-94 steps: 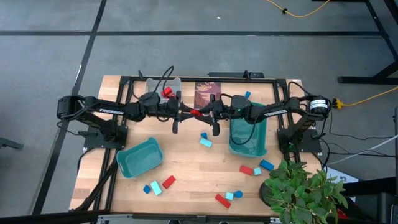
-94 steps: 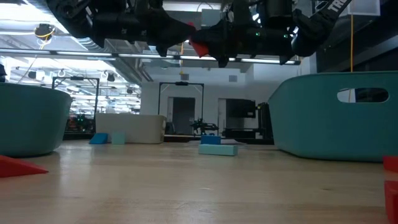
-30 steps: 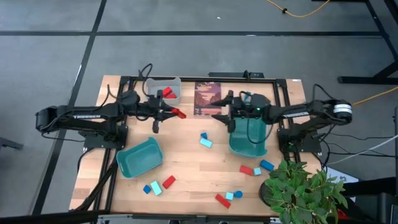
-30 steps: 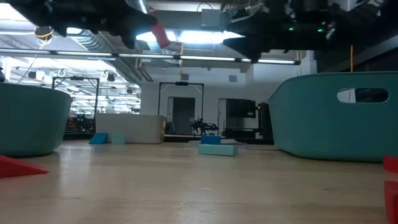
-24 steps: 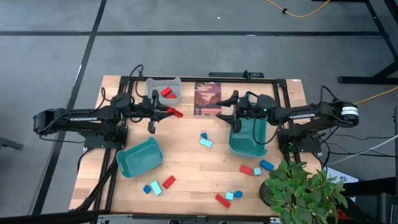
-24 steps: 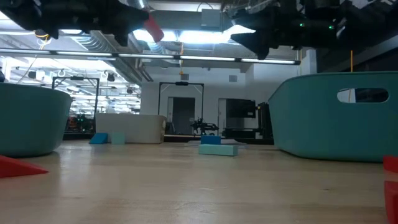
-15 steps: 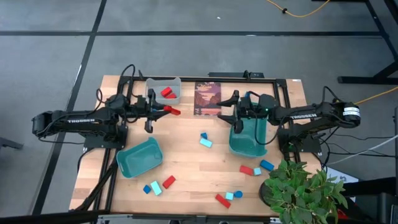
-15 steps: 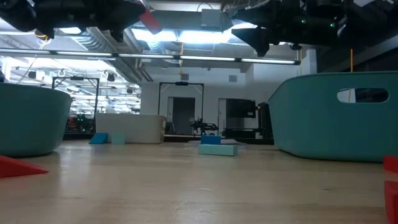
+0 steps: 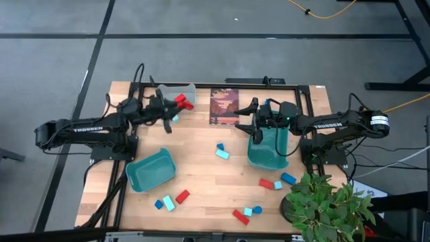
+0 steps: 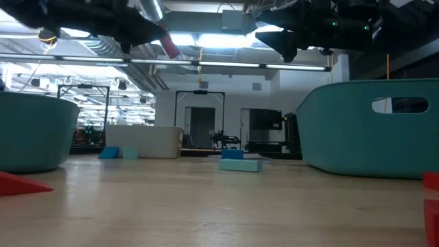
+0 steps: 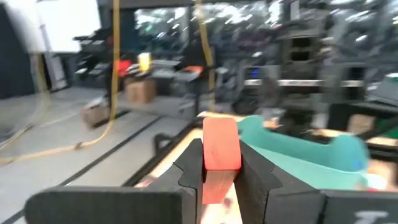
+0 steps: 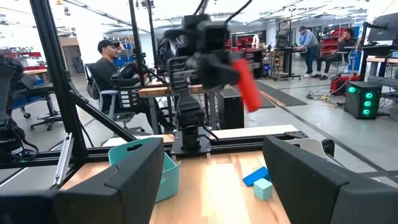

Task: Sort & place blocks by color
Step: Put the red block into the gray bin

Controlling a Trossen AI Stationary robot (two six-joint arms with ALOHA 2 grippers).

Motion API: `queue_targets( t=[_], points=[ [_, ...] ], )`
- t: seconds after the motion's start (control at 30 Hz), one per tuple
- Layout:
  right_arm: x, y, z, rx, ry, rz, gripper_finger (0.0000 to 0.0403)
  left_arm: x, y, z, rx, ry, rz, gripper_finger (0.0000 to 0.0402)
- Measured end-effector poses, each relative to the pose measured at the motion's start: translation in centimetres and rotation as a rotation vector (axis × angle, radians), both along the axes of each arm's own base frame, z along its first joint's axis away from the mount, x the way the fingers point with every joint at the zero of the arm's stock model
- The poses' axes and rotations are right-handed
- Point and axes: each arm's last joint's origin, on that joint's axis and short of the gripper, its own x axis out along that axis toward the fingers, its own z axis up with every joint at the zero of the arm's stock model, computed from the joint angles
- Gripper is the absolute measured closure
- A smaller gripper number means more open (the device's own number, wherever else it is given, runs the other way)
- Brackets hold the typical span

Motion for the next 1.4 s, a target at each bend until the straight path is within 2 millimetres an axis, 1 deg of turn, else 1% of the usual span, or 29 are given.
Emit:
queue_targets(
  t=[0.1,0.2,0.3,0.37,0.5,0.6,0.67,0.77,0.9,1.1,1.27,1.33,1.4],
  points=[
    [0.0,0.0,0.0,0.000,0.000,0.000,0.0126,0.3,1.5,1.1,-0.043,0.088,0.103,0.0349],
    [0.0,0.0,0.0,0.000,0.000,0.000,0.0126,0.7,3.3,1.4,-0.097,0.211,0.204,0.0349],
    [0.0,0.0,0.0,-0.001,0.000,0.000,0.0126,0.8,5.2,2.1,-0.153,0.287,0.284,0.0349],
    [0.0,0.0,0.0,-0.001,0.001,0.000,0.0126,0.9,6.5,2.1,-0.200,0.348,0.332,0.0349],
    [0.0,0.0,0.0,0.001,0.004,0.000,0.0126,1.0,8.9,1.5,-0.281,0.459,0.405,0.0349],
    [0.0,0.0,-0.1,0.002,0.010,0.000,0.0126,0.7,10.7,0.3,-0.352,0.540,0.451,0.0349],
    [0.0,0.0,-0.1,0.003,0.012,0.000,0.0126,0.6,11.7,-0.8,-0.422,0.578,0.436,0.0349],
    [0.0,0.0,-0.1,0.003,0.012,0.000,0.0126,0.4,13.0,-2.4,-0.531,0.614,0.409,0.0349],
    [0.0,0.0,-0.1,0.003,0.012,0.000,0.0126,0.6,14.3,-4.5,-0.616,0.665,0.429,0.0349],
    [0.0,0.0,-0.2,0.003,0.016,0.000,0.0126,1.3,15.3,-7.3,-0.688,0.742,0.428,0.0349],
    [0.0,0.0,-0.2,0.004,0.018,0.000,0.0126,1.9,16.0,-8.5,-0.717,0.745,0.429,0.0349],
    [0.0,0.0,-0.2,0.004,0.019,0.000,0.0126,2.0,16.1,-8.8,-0.727,0.745,0.411,0.0349],
    [0.0,0.0,-0.2,0.004,0.019,0.000,0.0126,1.8,15.9,-9.5,-0.756,0.774,0.406,0.0349]
  ],
)
